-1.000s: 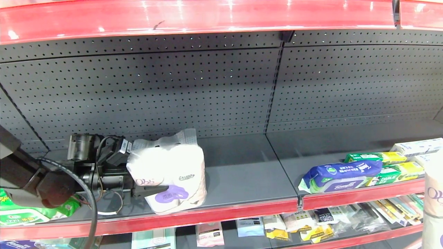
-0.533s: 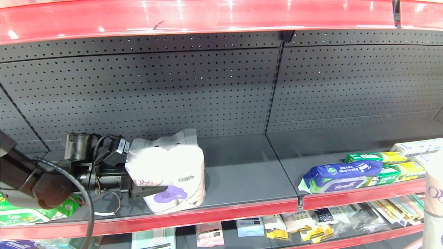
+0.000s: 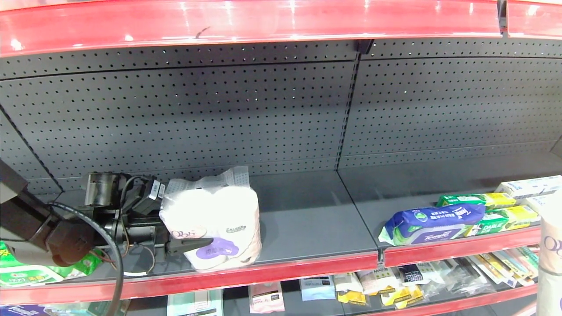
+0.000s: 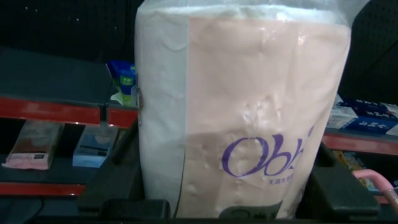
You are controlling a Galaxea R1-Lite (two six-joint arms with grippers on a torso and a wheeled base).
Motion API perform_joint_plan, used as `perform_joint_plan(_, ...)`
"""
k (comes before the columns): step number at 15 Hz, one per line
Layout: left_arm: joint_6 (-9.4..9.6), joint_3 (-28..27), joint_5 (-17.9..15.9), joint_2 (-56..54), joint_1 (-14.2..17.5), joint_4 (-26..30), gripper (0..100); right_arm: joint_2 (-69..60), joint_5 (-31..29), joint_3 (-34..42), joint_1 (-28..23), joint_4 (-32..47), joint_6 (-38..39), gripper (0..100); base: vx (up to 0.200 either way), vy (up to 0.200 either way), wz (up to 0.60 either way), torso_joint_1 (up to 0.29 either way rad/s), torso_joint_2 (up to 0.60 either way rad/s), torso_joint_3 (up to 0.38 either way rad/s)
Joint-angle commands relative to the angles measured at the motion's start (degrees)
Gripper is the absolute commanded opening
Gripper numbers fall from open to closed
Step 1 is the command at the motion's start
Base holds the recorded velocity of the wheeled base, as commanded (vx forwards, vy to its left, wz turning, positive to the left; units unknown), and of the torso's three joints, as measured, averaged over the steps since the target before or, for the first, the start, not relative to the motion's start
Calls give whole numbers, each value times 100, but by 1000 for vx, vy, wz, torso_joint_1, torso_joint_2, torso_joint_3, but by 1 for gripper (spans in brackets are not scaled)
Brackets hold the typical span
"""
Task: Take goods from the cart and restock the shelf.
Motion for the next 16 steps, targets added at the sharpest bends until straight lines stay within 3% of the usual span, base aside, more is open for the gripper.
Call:
perform_joint_plan(1,-17,10,32,31,0,39,0,7,-1,-3,8,-1,-3,0,0,0,0,0,0,0)
perform_joint_plan(12,-9,81,119,57,8,4,0,7,-1,-3,-1,-1,-12,0,0,0,0,0,0,0)
perform_joint_plan(13,-9,81,119,57,8,4,100,7,-1,-3,-1,-1,-12,0,0,0,0,0,0,0)
perform_joint_plan(16,-140,116,76,31,8,13,100,-2,-1,6,-1,-1,-12,0,0,0,0,0,0,0)
